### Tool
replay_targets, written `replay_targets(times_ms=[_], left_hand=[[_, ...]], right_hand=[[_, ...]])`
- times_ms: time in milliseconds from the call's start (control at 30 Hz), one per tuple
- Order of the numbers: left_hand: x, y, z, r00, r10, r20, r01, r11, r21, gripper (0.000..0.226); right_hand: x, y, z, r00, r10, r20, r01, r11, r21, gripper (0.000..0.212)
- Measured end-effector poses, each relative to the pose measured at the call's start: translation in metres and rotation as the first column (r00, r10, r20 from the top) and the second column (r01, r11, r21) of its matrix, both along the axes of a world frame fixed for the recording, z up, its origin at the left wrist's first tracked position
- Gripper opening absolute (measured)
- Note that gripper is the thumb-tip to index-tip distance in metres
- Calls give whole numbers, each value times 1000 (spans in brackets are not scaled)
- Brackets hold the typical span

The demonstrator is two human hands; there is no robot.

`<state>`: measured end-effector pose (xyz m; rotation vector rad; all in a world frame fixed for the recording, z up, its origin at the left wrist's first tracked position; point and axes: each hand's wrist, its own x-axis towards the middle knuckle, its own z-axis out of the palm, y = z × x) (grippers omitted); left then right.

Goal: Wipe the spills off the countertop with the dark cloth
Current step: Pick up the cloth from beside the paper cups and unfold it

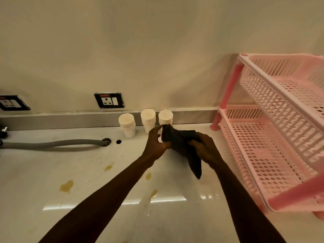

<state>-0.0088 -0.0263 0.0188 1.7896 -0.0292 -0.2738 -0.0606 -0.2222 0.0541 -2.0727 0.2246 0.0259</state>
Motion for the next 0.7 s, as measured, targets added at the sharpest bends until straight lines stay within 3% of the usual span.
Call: replay_targets(times_ms=[100,200,300,400,567,633,700], left_hand=[[-23,22,14,903,-416,106,395,902,172,126],[-51,33,31,785,-620,-4,595,751,287,116],[-82,52,44,743,-642,-190,669,705,236,73],[-121,74,35,696,-670,-257,716,675,179,40],[-179,86,8,708,-627,-324,670,741,32,39],[-181,83,-3,804,-523,-282,574,806,142,49],[-173,81,-14,912,-360,-196,406,859,313,60]], right_hand=[[-11,8,26,984,102,-148,-68,973,219,21],[-30,20,46,957,221,-188,-157,939,306,20],[-55,24,52,883,402,-242,-306,884,354,28],[-83,17,47,840,471,-268,-379,864,331,32],[-109,6,41,713,621,-325,-536,782,317,41],[-96,11,30,760,561,-327,-549,824,139,36],[-78,26,7,864,426,-269,-456,888,-58,33]])
